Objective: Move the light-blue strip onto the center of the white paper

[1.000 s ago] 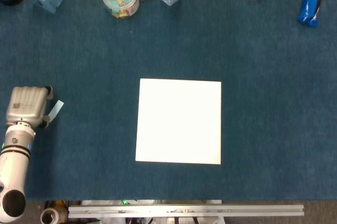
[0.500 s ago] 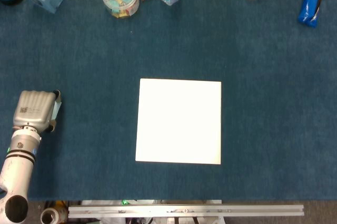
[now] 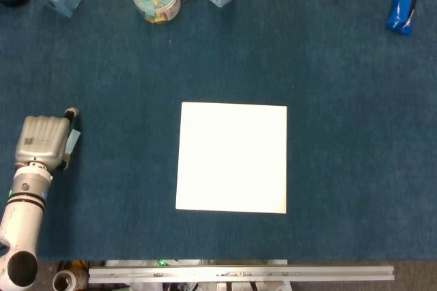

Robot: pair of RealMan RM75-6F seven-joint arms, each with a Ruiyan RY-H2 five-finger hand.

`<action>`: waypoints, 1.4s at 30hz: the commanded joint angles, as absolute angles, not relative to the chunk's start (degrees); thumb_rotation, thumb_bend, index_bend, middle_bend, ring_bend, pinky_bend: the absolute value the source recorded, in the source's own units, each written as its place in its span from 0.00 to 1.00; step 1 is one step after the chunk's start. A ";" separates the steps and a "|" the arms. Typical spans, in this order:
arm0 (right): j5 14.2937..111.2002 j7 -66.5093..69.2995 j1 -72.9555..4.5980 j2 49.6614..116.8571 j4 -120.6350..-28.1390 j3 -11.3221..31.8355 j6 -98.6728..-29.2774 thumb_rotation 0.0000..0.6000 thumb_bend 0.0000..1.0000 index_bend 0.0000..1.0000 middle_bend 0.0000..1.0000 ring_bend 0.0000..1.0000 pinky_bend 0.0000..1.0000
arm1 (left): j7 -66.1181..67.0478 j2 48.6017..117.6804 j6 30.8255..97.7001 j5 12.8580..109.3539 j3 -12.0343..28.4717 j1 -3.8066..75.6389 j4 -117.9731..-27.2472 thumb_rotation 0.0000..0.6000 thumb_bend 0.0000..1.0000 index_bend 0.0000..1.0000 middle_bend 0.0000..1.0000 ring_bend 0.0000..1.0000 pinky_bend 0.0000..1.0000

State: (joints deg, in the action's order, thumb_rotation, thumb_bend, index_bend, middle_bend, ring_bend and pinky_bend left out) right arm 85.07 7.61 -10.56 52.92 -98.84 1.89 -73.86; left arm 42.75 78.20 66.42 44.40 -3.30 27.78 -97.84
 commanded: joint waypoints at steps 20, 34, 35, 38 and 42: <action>84.99 7.34 -10.42 52.51 -99.50 2.02 -74.10 1.00 0.13 0.10 0.36 0.26 0.26 | 42.27 77.74 65.59 43.51 -3.74 27.62 -98.21 1.00 0.27 0.25 1.00 1.00 1.00; 84.62 7.02 -10.37 52.24 -99.84 2.08 -73.95 1.00 0.13 0.10 0.37 0.26 0.26 | 41.15 78.00 65.47 43.64 -3.47 27.40 -97.75 1.00 0.27 0.32 1.00 1.00 1.00; 84.59 6.97 -10.37 52.20 -99.88 2.09 -73.93 1.00 0.13 0.10 0.37 0.26 0.26 | 41.06 77.99 65.49 43.62 -3.43 27.37 -97.75 1.00 0.27 0.32 1.00 1.00 1.00; 84.48 6.86 -10.40 52.16 -100.03 2.10 -73.80 1.00 0.12 0.10 0.37 0.26 0.26 | 40.93 77.96 65.42 43.55 -3.35 27.37 -97.72 1.00 0.27 0.32 1.00 1.00 1.00; 84.36 6.82 -10.41 52.16 -100.08 2.13 -73.73 1.00 0.12 0.10 0.37 0.26 0.26 | 40.68 77.92 65.69 43.80 -3.29 27.24 -97.85 1.00 0.27 0.33 1.00 1.00 1.00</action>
State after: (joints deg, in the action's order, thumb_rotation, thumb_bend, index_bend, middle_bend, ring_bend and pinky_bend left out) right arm 84.36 6.82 -10.40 52.16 -100.08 2.13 -73.73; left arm 40.70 77.93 65.67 43.78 -3.30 27.25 -97.83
